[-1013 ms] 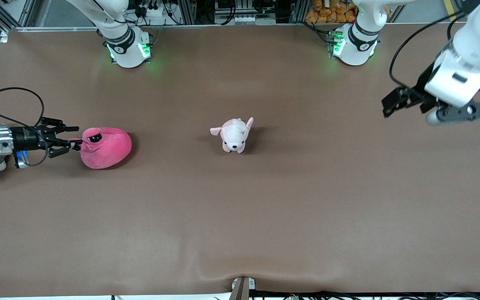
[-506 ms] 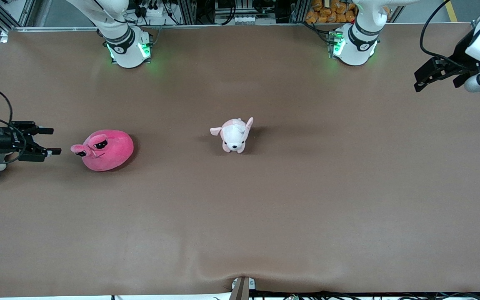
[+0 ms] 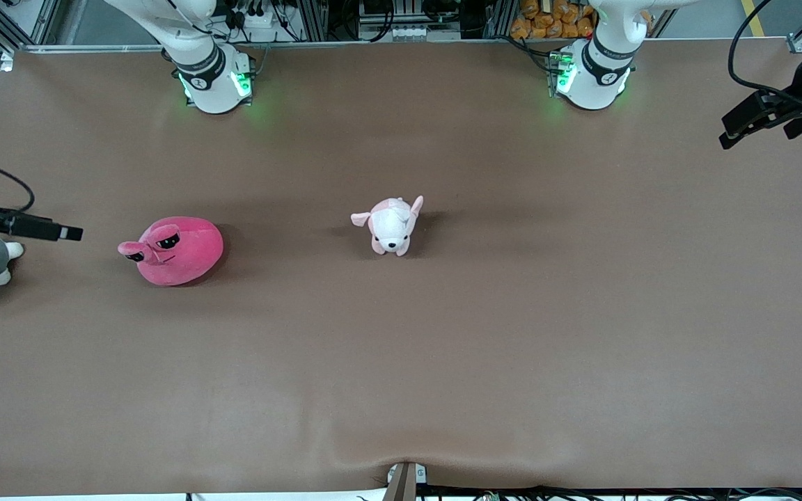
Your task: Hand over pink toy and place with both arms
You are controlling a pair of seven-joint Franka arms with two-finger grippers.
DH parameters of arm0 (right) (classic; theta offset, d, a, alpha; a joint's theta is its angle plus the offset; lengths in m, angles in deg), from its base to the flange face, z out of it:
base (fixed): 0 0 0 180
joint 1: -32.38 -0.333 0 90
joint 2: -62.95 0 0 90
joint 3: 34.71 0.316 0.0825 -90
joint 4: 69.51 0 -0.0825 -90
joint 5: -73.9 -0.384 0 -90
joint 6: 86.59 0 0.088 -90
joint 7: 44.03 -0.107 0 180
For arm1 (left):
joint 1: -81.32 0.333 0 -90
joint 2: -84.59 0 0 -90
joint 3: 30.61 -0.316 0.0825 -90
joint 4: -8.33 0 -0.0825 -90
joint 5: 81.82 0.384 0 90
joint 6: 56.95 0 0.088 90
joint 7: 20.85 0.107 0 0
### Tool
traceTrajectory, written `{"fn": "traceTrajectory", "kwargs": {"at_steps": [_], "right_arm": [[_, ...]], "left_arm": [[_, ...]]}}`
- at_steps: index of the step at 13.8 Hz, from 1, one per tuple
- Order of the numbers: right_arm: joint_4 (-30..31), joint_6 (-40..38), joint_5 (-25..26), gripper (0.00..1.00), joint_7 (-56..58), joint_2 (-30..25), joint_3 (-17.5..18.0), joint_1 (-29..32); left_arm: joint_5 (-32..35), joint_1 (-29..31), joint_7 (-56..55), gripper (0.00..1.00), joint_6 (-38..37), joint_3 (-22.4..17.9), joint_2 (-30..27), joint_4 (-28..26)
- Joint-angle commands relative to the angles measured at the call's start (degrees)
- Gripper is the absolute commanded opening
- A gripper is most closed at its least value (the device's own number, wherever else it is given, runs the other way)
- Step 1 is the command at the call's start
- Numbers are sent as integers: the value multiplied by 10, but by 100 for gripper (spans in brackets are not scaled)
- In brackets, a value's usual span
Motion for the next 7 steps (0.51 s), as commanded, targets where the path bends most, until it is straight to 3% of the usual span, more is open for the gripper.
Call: {"fn": "traceTrajectory", "kwargs": {"at_steps": [1,4,7], "right_arm": [[12,17,54,100,25,-40,-3,-51],[22,29,145,100,24,-97,-10,-117],[79,47,151,100,27,-153,-10,-113]], "left_arm": [[-2,13,14,100,-10,1,-16,-6],[-5,16,15,100,-13,1,-16,-5],[-8,14,11,100,-28,6,-17,3]]}}
